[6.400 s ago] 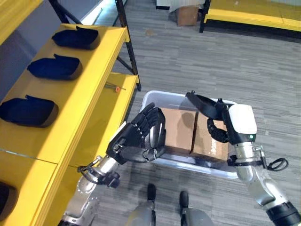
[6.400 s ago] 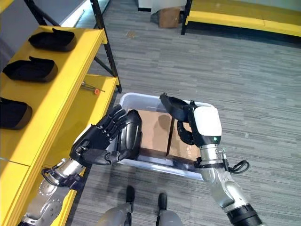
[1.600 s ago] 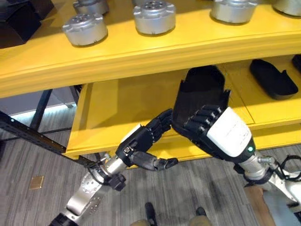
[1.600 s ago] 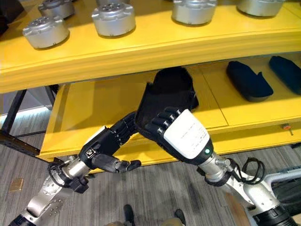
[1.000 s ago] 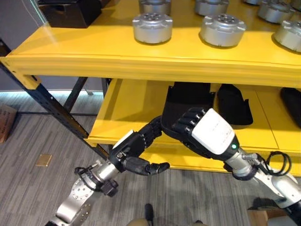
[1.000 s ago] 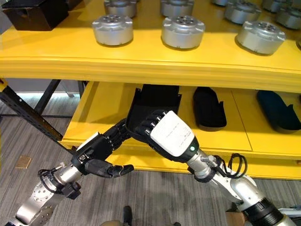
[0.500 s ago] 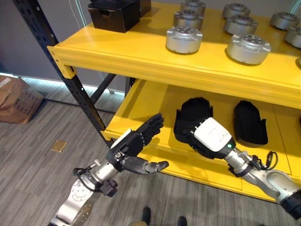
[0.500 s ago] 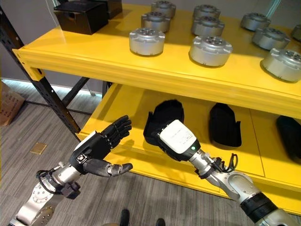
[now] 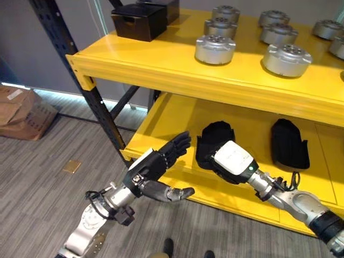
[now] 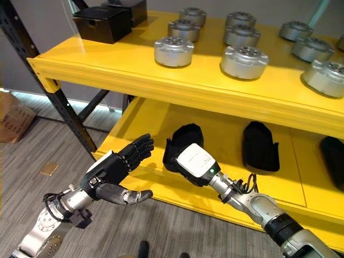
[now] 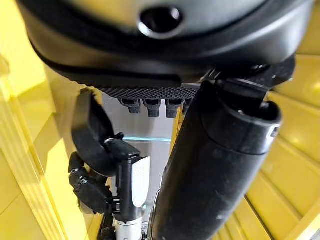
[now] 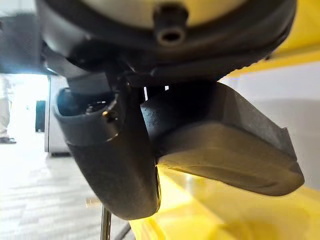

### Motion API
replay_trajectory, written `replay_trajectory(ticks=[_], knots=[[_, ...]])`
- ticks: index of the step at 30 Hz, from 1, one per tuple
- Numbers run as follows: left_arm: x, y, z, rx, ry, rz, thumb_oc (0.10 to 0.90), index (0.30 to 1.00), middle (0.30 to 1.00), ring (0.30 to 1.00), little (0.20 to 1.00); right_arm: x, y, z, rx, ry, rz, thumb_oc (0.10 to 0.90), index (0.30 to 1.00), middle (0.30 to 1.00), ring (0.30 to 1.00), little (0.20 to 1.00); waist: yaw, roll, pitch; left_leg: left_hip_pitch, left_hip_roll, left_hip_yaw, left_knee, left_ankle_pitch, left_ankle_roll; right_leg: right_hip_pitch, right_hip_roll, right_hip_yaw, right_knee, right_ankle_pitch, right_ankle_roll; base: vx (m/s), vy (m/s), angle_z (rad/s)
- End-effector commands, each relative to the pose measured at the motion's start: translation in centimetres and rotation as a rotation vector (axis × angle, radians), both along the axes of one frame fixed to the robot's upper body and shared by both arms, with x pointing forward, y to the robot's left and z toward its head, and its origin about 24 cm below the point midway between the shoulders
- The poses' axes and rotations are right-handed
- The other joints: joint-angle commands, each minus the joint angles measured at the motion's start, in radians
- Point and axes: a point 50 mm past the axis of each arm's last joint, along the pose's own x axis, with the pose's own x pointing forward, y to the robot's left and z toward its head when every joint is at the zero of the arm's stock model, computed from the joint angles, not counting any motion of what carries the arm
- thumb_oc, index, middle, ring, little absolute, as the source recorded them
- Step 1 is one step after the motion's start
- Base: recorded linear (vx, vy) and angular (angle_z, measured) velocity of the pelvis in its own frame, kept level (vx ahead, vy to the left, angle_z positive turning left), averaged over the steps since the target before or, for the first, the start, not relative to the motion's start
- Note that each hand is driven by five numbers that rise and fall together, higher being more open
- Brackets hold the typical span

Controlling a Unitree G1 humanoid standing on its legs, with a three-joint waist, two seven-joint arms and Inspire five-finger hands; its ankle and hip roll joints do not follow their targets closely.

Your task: Move parts from the plastic box to the shelf.

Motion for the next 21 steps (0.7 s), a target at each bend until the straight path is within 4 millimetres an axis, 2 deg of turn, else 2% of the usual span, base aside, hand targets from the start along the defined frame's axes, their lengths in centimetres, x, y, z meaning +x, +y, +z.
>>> replay_trajectory(ticks=[1,10,14,21], knots=[[0.4,0.1,2.8,-0.129,-0.148,-0.001,0.9,1.0,1.0,1.0,1.0,3.5,2.0,6.3,0.079,-0.265,0.043,0.4,0.3,0.3,0.3,0.3,0.022,-0.012,-0.062,0.054,0.0,0.041,0.0,-0.118,-0.001,-0.048,-0.018,-0.065,0.008,0.015,0.025,0.03,-0.073,-0.03],[0.6,0.1,2.6,-0.177,-0.127,-0.021,0.9,1.0,1.0,1.0,1.0,5.2,1.5,6.4,0.089,-0.229,-0.064,0.4,0.3,0.3,0.3,0.3,0.031,-0.002,-0.036,0.019,0.008,0.047,0.011,-0.11,-0.009,-0.08,-0.019,-0.081,0.008,0.019,0.019,0.01,-0.037,-0.02],[1.2,-0.2,3.1,-0.198,-0.161,-0.025,0.9,1.0,1.0,1.0,1.0,6.7,0.5,7.4,0.064,-0.256,-0.14,0.4,0.3,0.3,0.3,0.3,0.036,0.017,0.011,-0.031,0.007,0.041,0.024,-0.106,-0.01,-0.125,-0.021,-0.081,0.014,0.024,0.015,-0.13,-0.017,-0.01],[2.1,-1.0,4.3,-0.221,-0.224,-0.038,0.9,1.0,1.0,1.0,1.0,8.7,-0.9,10.2,0.051,-0.332,-0.224,0.4,0.3,0.3,0.3,0.3,0.039,0.047,0.099,-0.112,0.001,0.027,0.063,-0.096,-0.011,-0.202,-0.017,-0.082,0.059,0.018,0.001,-0.09,-0.001,-0.01]])
